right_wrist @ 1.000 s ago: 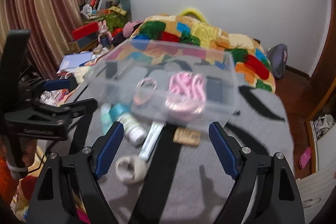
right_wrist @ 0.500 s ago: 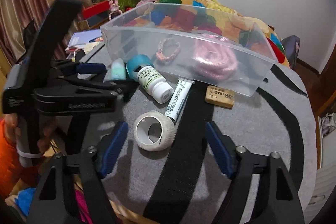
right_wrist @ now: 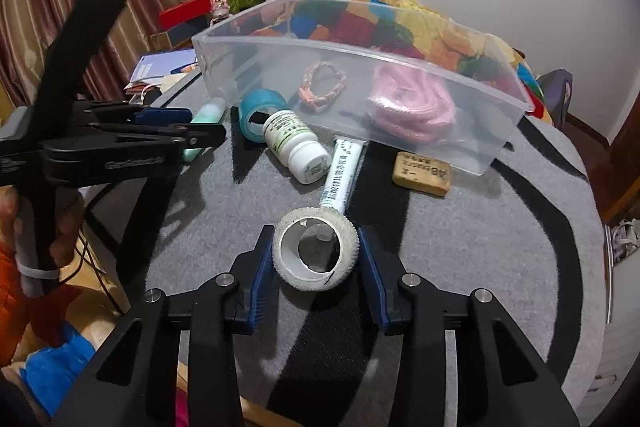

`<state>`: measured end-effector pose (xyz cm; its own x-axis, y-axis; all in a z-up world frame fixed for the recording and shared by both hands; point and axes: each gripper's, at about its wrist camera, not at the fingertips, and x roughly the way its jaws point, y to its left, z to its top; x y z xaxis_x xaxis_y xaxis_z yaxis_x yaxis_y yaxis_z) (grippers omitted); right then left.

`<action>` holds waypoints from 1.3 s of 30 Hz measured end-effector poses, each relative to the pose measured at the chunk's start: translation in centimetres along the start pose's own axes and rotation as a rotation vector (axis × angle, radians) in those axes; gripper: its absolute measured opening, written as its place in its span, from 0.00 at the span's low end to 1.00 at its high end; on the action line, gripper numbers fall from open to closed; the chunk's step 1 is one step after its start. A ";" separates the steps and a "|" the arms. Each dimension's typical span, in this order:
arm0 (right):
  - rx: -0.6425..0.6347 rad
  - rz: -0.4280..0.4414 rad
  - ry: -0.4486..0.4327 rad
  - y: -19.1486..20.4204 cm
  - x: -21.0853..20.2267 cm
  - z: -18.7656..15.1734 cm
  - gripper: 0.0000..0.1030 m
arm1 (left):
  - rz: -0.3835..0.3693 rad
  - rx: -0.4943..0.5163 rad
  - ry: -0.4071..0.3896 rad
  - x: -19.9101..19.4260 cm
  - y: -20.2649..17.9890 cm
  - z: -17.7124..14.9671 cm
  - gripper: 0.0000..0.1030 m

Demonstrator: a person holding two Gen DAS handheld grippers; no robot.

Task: Organize objects
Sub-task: 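Grasp the mint-green bottle with the left gripper while the right gripper grasps the white tape roll, then lower the mint-green bottle into the box with the left gripper while the right releases the tape roll inside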

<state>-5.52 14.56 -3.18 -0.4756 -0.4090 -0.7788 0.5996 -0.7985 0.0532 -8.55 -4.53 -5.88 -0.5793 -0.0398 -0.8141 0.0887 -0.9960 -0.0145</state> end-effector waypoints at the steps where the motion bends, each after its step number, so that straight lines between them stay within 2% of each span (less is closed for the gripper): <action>1: 0.006 -0.003 -0.007 -0.1 -0.3 0.0 0.36 | 0.012 0.001 -0.009 0.0 -0.1 0.0 0.40; 2: 0.013 -0.006 -0.015 -0.3 -0.7 0.2 0.36 | 0.019 0.006 -0.016 0.0 -0.2 -0.1 0.28; 3: 0.018 -0.010 -0.023 -0.5 -1.0 0.3 0.36 | 0.013 0.011 -0.017 -0.2 -0.3 -0.2 0.23; 7: 0.056 -0.028 -0.083 -1.5 -2.6 1.2 0.36 | -0.018 0.003 -0.029 -1.4 -0.1 -0.8 0.23; 12: 0.089 -0.056 -0.155 -2.8 -3.9 3.0 0.36 | -0.054 0.005 -0.089 -4.3 -0.3 -0.9 0.23; 19: 0.117 -0.093 -0.220 -4.0 -4.7 6.2 0.36 | -0.103 0.021 -0.208 -8.3 -1.1 2.0 0.23; 22: 0.129 -0.095 -0.249 -4.4 -5.0 7.6 0.36 | -0.129 0.011 -0.227 -8.9 -1.1 3.6 0.23; 26: 0.119 -0.106 -0.271 -4.4 -4.7 9.6 0.36 | -0.116 0.018 -0.247 -9.2 -1.4 5.3 0.23; 32: 0.118 -0.091 -0.253 -4.3 -3.0 11.8 0.36 | -0.114 0.028 -0.235 -7.7 -1.7 7.3 0.23; 39: 0.123 -0.076 -0.147 -4.5 1.6 13.2 0.36 | -0.115 0.026 -0.152 -3.8 -1.3 9.1 0.23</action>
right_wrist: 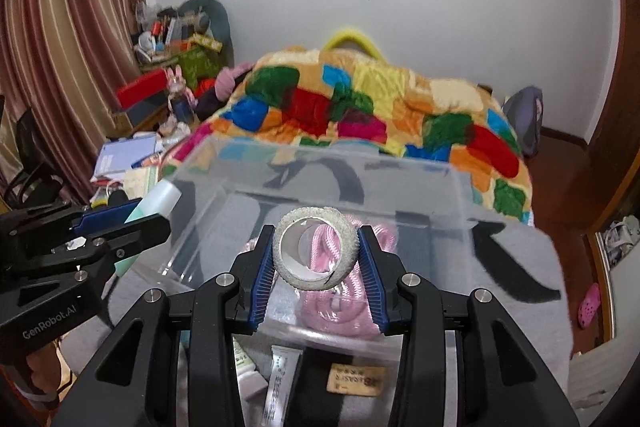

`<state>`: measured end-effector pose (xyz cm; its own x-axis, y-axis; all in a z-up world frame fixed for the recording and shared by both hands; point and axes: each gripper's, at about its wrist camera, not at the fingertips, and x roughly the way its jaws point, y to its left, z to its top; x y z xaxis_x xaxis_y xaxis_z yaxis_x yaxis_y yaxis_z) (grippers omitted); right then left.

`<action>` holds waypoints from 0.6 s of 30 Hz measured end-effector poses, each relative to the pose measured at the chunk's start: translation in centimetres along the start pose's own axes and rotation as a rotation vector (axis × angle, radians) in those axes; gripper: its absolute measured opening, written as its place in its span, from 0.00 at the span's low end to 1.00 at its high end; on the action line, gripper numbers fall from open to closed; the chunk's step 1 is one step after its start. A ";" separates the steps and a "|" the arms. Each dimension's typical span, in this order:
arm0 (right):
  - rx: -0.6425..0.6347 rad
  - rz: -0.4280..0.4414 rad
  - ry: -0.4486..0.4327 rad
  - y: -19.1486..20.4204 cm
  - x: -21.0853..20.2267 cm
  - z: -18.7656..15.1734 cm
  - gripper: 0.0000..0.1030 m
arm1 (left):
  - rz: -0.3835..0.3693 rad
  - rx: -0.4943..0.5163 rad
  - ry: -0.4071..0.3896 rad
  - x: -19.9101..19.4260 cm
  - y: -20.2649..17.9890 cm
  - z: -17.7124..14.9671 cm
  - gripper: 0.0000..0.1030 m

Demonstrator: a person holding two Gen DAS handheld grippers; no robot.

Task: Organize objects
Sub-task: 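Lower the mint-green bottle into the box with the left gripper while the right releases the tape roll inside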

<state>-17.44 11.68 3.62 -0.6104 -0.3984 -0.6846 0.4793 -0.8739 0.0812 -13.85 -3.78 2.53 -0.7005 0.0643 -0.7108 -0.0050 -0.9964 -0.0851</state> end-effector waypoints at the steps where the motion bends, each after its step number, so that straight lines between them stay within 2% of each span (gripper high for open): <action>1: 0.003 0.005 0.015 -0.1 0.6 -0.1 0.36 | 0.003 -0.001 0.010 0.5 0.0 0.0 0.23; 10: -0.039 0.004 0.101 0.6 3.1 -1.1 0.36 | 0.006 0.013 0.067 2.6 -0.3 -0.2 0.23; 18: -0.053 0.021 0.063 0.5 0.5 -1.1 0.44 | -0.004 0.031 0.001 -0.3 -0.7 -0.4 0.23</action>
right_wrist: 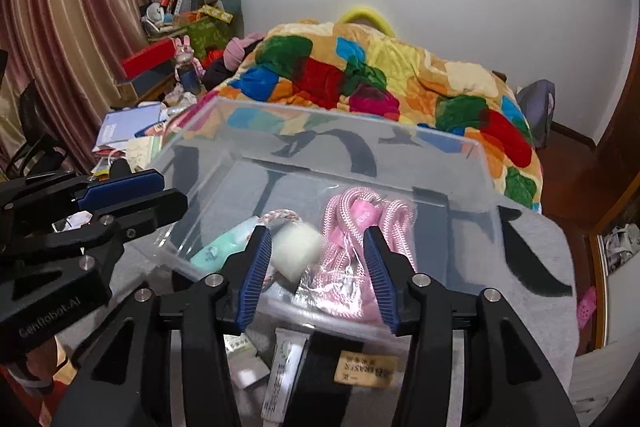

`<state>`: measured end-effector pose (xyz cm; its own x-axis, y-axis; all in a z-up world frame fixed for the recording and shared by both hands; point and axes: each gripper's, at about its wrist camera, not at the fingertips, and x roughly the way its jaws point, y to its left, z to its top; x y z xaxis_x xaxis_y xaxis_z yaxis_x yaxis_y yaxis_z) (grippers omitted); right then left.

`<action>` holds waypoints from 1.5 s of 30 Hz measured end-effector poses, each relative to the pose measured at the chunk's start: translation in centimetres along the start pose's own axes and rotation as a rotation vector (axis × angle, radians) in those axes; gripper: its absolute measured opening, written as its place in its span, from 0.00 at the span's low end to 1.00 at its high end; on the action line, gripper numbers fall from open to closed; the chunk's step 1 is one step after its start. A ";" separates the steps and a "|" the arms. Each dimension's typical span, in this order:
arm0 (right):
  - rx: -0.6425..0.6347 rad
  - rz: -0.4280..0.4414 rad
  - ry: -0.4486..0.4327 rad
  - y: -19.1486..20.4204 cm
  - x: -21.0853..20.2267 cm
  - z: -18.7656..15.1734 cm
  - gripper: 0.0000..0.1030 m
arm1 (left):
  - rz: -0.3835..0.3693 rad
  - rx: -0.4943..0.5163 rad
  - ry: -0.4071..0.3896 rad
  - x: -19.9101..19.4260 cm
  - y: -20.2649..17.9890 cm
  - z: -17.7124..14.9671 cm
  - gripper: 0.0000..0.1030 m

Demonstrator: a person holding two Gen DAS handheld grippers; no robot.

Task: Organize objects
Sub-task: 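Lower the mint-green bottle into the box with the left gripper while the right releases the tape roll inside, then grasp the teal tape roll with the left gripper while the right gripper grasps the wooden eraser, then place the teal tape roll into the box with the left gripper while the right drops the eraser in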

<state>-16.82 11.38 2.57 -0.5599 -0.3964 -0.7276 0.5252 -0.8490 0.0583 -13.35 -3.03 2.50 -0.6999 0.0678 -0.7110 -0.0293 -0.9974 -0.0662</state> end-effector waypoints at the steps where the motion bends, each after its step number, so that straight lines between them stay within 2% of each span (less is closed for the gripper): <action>1: 0.001 0.005 -0.010 -0.1 -0.6 -0.1 0.44 | -0.002 0.002 -0.006 -0.4 0.0 0.0 0.23; 8: 0.030 0.014 -0.063 -1.5 -4.0 -1.2 0.48 | -0.008 0.004 -0.019 -2.1 0.1 -1.3 0.24; 14: 0.036 -0.024 -0.049 -2.4 -4.9 -3.5 0.48 | -0.031 -0.003 0.024 -2.2 0.4 -3.8 0.25; 18: 0.034 -0.034 0.000 -2.6 -4.1 -5.6 0.48 | -0.057 -0.006 0.072 -1.4 0.2 -5.6 0.25; 20: 0.033 -0.031 0.034 -2.7 -3.3 -6.6 0.48 | -0.067 -0.004 0.092 -0.9 0.0 -6.3 0.29; 25: 0.044 -0.038 0.102 -2.7 -0.7 -8.0 0.48 | -0.085 -0.002 0.144 1.3 -0.4 -6.8 0.32; 32: 0.110 -0.037 0.130 -4.0 1.2 -8.1 0.48 | -0.089 -0.004 0.143 2.5 -0.9 -6.4 0.32; 35: 0.104 -0.045 0.125 -3.9 1.3 -8.2 0.48 | -0.091 0.001 0.129 2.6 -1.1 -6.5 0.26; 37: 0.093 -0.046 0.119 -3.7 1.2 -8.3 0.38 | -0.085 0.013 0.118 2.3 -1.4 -6.7 0.24; 39: 0.082 -0.045 0.116 -3.4 1.1 -8.4 0.37 | -0.080 0.020 0.109 2.0 -1.5 -6.9 0.17; 45: 0.071 -0.025 0.097 -2.7 -0.2 -8.9 0.37 | -0.086 -0.006 0.085 0.5 -0.9 -7.2 0.17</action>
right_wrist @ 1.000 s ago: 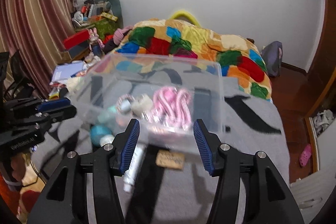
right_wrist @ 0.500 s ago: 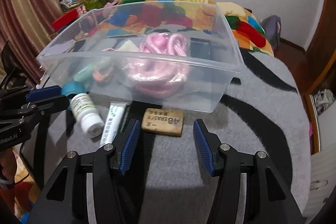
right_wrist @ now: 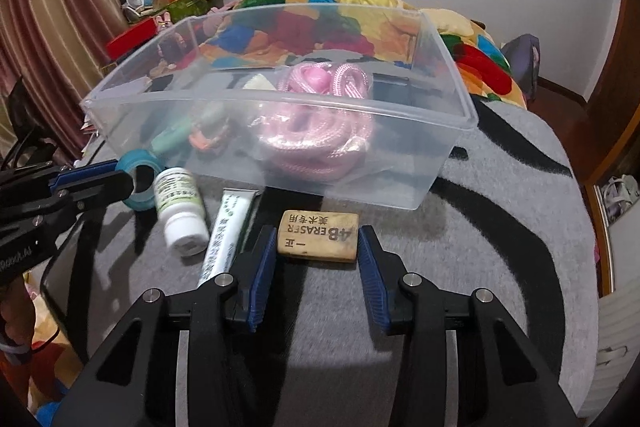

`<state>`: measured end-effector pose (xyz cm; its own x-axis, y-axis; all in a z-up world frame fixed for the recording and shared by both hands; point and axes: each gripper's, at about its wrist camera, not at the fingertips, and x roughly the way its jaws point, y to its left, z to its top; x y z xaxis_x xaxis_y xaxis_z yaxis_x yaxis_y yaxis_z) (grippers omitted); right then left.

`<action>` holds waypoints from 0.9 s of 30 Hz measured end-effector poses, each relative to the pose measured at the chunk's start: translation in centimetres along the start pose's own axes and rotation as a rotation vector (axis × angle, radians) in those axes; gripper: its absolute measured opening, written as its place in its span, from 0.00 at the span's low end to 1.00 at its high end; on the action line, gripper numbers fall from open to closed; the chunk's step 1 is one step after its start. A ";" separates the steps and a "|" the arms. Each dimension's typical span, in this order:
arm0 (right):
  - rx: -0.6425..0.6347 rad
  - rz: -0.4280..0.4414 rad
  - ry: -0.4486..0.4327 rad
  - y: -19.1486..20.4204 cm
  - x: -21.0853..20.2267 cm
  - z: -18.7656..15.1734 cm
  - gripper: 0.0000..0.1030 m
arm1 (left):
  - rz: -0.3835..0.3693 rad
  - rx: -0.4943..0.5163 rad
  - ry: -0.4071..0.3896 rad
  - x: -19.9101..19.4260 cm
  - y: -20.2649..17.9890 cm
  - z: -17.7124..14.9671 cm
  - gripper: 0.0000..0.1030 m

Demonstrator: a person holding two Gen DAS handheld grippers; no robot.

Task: Organize objects
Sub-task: 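Place the teal tape roll into the box with the left gripper while the right drops the eraser in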

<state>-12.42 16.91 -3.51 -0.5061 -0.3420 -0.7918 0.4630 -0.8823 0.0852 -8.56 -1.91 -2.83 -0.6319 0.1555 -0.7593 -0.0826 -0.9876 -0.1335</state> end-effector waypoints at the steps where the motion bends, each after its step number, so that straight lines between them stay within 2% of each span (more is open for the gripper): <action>1: -0.002 0.003 -0.005 0.0 -0.3 0.0 0.37 | 0.000 -0.004 -0.005 -0.3 0.1 0.0 0.17; 14: 0.000 0.033 -0.157 1.0 -6.5 1.6 0.37 | -0.012 -0.014 -0.137 -5.4 0.0 1.9 0.17; 20: -0.027 0.020 -0.238 1.8 -8.4 3.7 0.37 | 0.004 -0.015 -0.181 -6.3 0.2 3.5 0.17; 27: -0.047 -0.009 -0.274 2.2 -8.2 6.3 0.37 | 0.032 -0.003 -0.198 -5.7 0.4 5.7 0.17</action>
<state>-11.86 15.74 6.94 -0.6852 -0.4148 -0.5986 0.4878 -0.8718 0.0457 -9.40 -3.36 5.10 -0.7735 0.1166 -0.6230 -0.0579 -0.9918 -0.1137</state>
